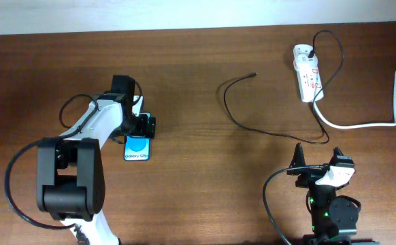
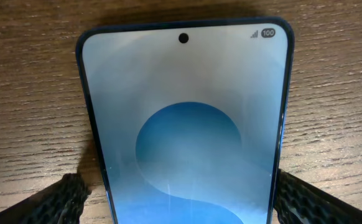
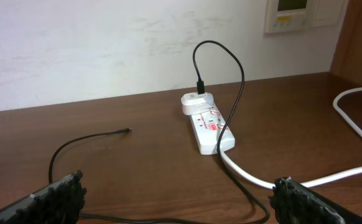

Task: Plug charger to phone and switch on socket
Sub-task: 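Lower the left gripper and close it on the phone's top edge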

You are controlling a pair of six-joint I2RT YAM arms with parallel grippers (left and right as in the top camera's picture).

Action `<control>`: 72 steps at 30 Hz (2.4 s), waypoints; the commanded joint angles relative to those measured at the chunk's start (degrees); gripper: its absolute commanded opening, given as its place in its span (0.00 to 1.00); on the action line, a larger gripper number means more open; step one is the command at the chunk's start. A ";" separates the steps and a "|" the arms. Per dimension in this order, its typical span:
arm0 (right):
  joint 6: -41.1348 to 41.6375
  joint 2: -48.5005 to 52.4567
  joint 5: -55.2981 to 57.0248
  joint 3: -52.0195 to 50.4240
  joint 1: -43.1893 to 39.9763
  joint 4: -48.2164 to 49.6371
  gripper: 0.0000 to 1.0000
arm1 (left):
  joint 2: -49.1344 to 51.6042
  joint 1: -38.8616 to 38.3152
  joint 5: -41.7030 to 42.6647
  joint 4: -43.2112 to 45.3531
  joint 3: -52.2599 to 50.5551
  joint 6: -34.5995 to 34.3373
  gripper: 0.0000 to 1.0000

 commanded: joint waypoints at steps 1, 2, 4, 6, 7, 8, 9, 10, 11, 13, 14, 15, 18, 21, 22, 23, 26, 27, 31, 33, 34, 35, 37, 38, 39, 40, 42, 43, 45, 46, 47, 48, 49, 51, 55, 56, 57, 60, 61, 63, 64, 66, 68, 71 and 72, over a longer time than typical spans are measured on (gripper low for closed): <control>0.17 -0.50 0.11 -0.52 -0.31 -0.07 0.98 | 4.00 0.11 1.68 -1.27 -1.29 0.42 0.99; 0.17 -0.50 0.11 -0.52 -0.31 -0.07 0.98 | 4.00 0.11 1.79 -1.64 -1.29 0.42 0.99; 0.17 -0.50 0.11 -0.52 -0.33 -0.07 0.98 | 4.00 0.11 1.97 -2.27 -1.29 0.44 0.99; 0.17 -0.50 0.11 -0.52 -0.31 -0.07 0.98 | 4.00 0.11 2.08 -2.51 -1.29 0.44 0.99; 0.17 -0.50 0.11 -0.52 -0.31 -0.07 0.98 | 4.00 0.11 2.47 -2.51 -1.29 0.44 0.99; 0.17 -0.50 0.13 -0.52 -0.31 -0.07 0.99 | 4.00 0.11 3.58 -2.47 -1.29 0.44 0.99; 0.17 -0.50 0.11 -0.52 -0.31 -0.07 0.98 | 4.00 0.11 4.72 -2.45 -1.29 0.44 0.99; 0.17 -0.50 0.11 -0.52 -0.33 -0.07 0.98 | 4.00 0.11 6.08 -2.47 -1.29 0.44 0.99; 0.17 -0.50 0.11 -0.52 -0.31 -0.07 0.99 | 4.00 0.11 7.58 -2.47 -1.29 0.44 0.99; 0.17 -0.50 0.11 -0.52 -0.33 -0.07 0.98 | 4.00 0.11 9.05 -2.47 -1.29 0.44 0.99; 0.17 -0.50 0.11 -0.52 -0.31 -0.07 0.98 | 4.00 0.11 9.09 -2.47 -1.29 0.44 0.99; 0.17 -0.50 0.11 -0.52 -0.31 -0.04 0.98 | 4.00 0.11 9.07 -2.43 -1.29 0.44 0.99; 0.17 -0.50 0.11 -0.52 -0.31 -0.07 0.98 | 4.00 0.11 9.09 -1.81 -1.29 0.39 0.99; 0.17 -0.50 0.11 -0.52 -0.31 -0.07 0.98 | 4.00 0.11 9.07 -1.62 -1.29 -1.01 0.99; 0.15 -0.50 0.11 -0.52 -0.31 -0.07 0.98 | 4.00 0.11 9.05 -1.62 -1.29 -1.07 0.99; 0.15 -0.50 0.11 -0.52 -0.31 -0.07 0.98 | 4.00 0.11 9.05 -1.62 -1.29 -1.07 0.99; 0.17 -0.50 0.11 -0.52 -0.31 -0.04 0.98 | 4.00 0.11 9.05 -1.62 -1.29 -1.81 0.99; 0.15 -0.50 0.11 -0.52 -0.31 -0.07 0.98 | 4.00 0.11 9.05 -1.62 -1.29 -2.69 0.99; 0.17 -0.50 0.11 -0.52 -0.31 -0.07 0.98 | 4.00 0.09 9.05 -1.64 -1.29 -3.65 0.99; 0.17 -0.50 0.11 -0.52 -0.31 -0.07 0.98 | 4.00 -0.20 9.05 -1.81 -1.29 -3.67 0.99; 0.17 -0.50 0.11 -0.52 -0.31 -0.07 0.98 | 4.00 -0.33 9.05 -1.88 -1.29 -3.69 0.99; 0.15 -0.50 0.11 -0.52 -0.31 -0.07 0.98 | 4.00 -0.48 9.05 -1.88 -1.29 -3.69 0.99; 0.17 -0.50 0.11 -0.52 -0.31 -0.07 0.98 | 4.00 -1.07 8.81 -1.86 -1.29 -4.50 0.99; 0.17 -0.50 0.11 -0.52 -0.31 -0.07 0.98 | 4.00 -1.44 7.96 -1.84 -1.29 -5.05 0.99; 0.17 -0.50 0.11 -0.52 -0.31 -0.07 0.98 | 4.00 -1.70 6.80 -1.84 -1.29 -5.70 0.99; 0.17 -0.50 0.11 -0.52 -0.31 -0.07 0.98 | 4.00 -2.32 5.31 -1.86 -1.29 -6.01 0.99; 0.17 -0.50 0.11 -0.52 -0.31 -0.07 0.98 | 4.00 -2.99 5.14 -1.81 -1.29 -6.01 0.99; 0.17 -0.50 0.11 -0.52 -0.33 -0.04 0.98 | 4.00 -3.15 5.11 -1.66 -1.29 -6.01 0.99; 0.17 -0.50 0.11 -0.52 -0.33 -0.07 0.98 | 4.00 -3.15 4.04 -1.64 -1.29 -6.03 0.99; 0.17 -0.50 0.11 -0.52 -0.31 -0.07 0.98 | 4.00 -3.13 3.15 -1.66 -1.29 -6.03 0.99; 0.17 -0.50 0.11 -0.52 -0.31 -0.07 0.98 | 4.02 -3.10 2.75 -1.73 -1.29 -6.01 0.99; 0.17 -0.50 0.11 -0.52 -0.33 -0.07 0.98 | 4.04 -3.10 2.58 -1.73 -1.29 -6.01 0.99; 0.15 -0.50 0.11 -0.52 -0.31 -0.07 0.98 | 4.04 -3.10 2.60 -1.68 -1.29 -6.03 0.99; 0.15 -0.50 0.11 -0.52 -0.33 -0.07 0.98 | 4.04 -3.10 2.60 -1.64 -1.29 -6.10 0.99; 0.15 -0.50 0.11 -0.52 -0.31 -0.07 0.98 | 4.04 -3.10 2.58 -1.36 -1.29 -6.21 0.99; 0.17 -0.50 0.11 -0.52 -0.31 -0.07 0.98 | 4.04 -3.10 2.58 -1.36 -1.29 -6.21 0.99; 0.17 -0.50 0.11 -0.52 -0.31 -0.07 0.98 | 4.04 -3.10 2.58 -1.36 -1.29 -6.21 0.99; 0.17 -0.50 0.11 -0.52 -0.31 -0.07 0.98 | 4.04 -3.10 2.58 -1.40 -1.29 -6.19 0.99; 0.15 -0.50 0.11 -0.52 -0.31 -0.07 0.98 | 4.04 -3.10 2.58 -1.40 -1.29 -6.19 0.99; 0.17 -0.50 0.11 -0.52 -0.31 -0.07 0.98 | 4.04 -3.10 2.56 -1.38 -1.29 -6.16 0.99; 0.17 -0.50 0.11 -0.52 -0.31 -0.07 0.98 | 4.04 -3.10 2.36 -1.40 -1.29 -6.16 0.99; 0.17 -0.50 0.11 -0.52 -0.31 -0.07 0.98 | 4.04 -3.10 0.70 -1.40 -1.40 -6.16 0.99; 0.15 -0.50 0.11 -0.52 -0.31 -0.04 0.98 | 4.04 -3.10 0.46 -1.36 -1.49 -6.16 0.99; 0.15 -0.50 0.11 -0.52 -0.31 -0.07 0.99 | 4.04 -3.10 0.39 -1.38 -1.51 -5.90 0.99; 0.15 -0.50 0.11 -0.52 -0.33 -0.07 0.98 | 4.04 -3.10 0.39 -1.38 -1.51 -5.90 0.99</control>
